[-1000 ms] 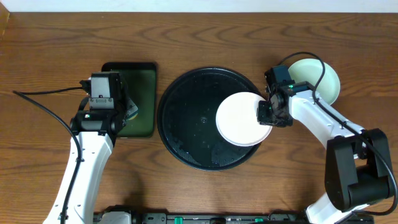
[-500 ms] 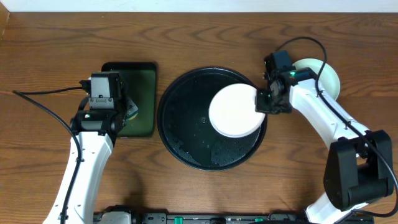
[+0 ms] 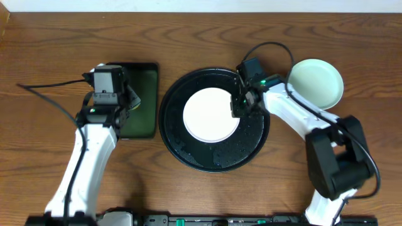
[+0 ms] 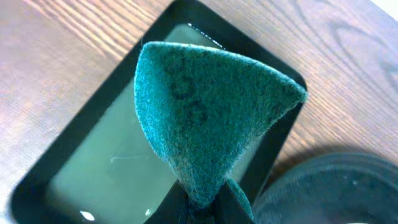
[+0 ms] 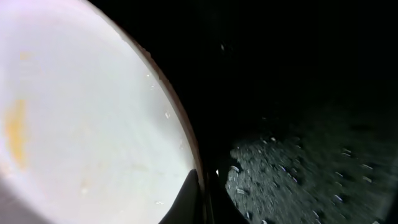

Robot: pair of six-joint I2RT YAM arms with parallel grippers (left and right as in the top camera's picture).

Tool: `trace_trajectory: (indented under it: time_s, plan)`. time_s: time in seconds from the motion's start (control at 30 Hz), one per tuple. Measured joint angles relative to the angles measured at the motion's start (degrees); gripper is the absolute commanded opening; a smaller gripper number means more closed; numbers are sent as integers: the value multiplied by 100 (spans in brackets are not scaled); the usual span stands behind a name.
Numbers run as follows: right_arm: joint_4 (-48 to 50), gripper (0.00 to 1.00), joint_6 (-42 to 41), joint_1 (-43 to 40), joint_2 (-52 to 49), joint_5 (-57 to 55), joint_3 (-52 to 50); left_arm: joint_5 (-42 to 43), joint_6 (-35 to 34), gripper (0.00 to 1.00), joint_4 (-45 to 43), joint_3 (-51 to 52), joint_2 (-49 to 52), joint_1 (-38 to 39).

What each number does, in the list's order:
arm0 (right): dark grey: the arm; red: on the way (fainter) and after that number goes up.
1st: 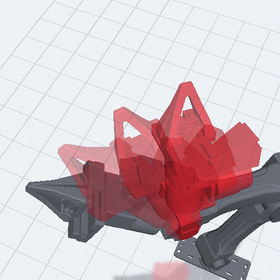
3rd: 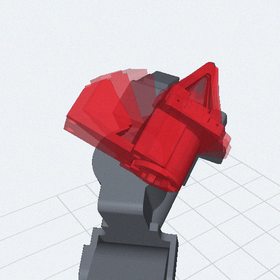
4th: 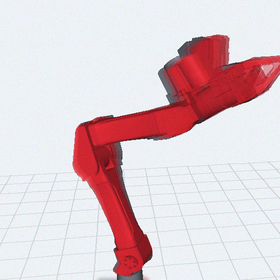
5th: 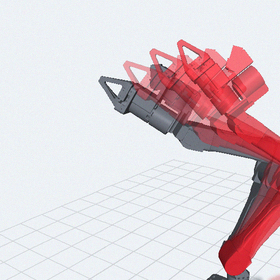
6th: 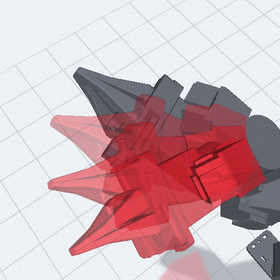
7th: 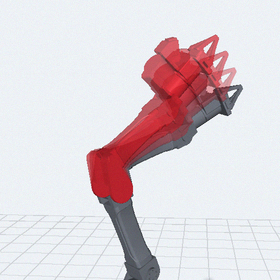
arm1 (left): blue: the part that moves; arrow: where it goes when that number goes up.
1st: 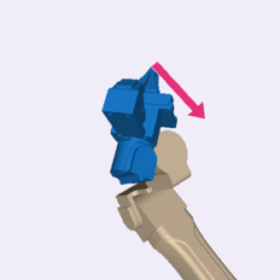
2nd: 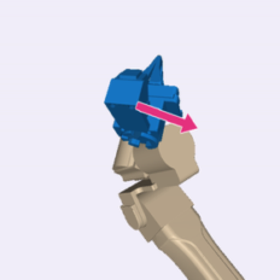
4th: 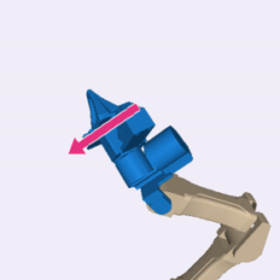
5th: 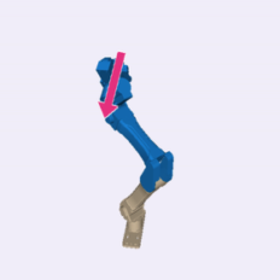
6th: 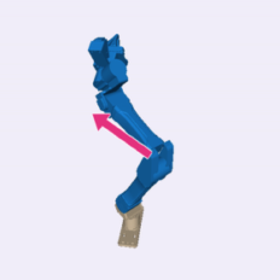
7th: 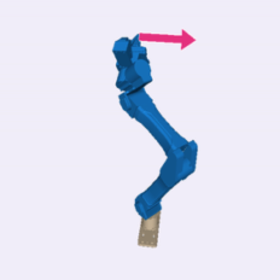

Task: Clean dirty plates on tray and stack at the side
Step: 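Dip and rub the held sponge in the water tray with the left gripper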

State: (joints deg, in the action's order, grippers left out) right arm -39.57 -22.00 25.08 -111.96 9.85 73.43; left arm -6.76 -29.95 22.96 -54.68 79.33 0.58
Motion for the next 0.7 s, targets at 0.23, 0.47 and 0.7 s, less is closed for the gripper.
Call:
trace_trajectory:
  time_s: [0.23,0.47,0.7]
  plan:
    - [0,1,-37,17,-234,87,83,22,-2,8,-719,0,1126,0]
    - [9,1,-37,17,-240,90,90,42,-2,8,-1294,0,1943,0]
    - [9,1,-37,17,-243,103,90,28,0,8,-1709,0,2527,-66]
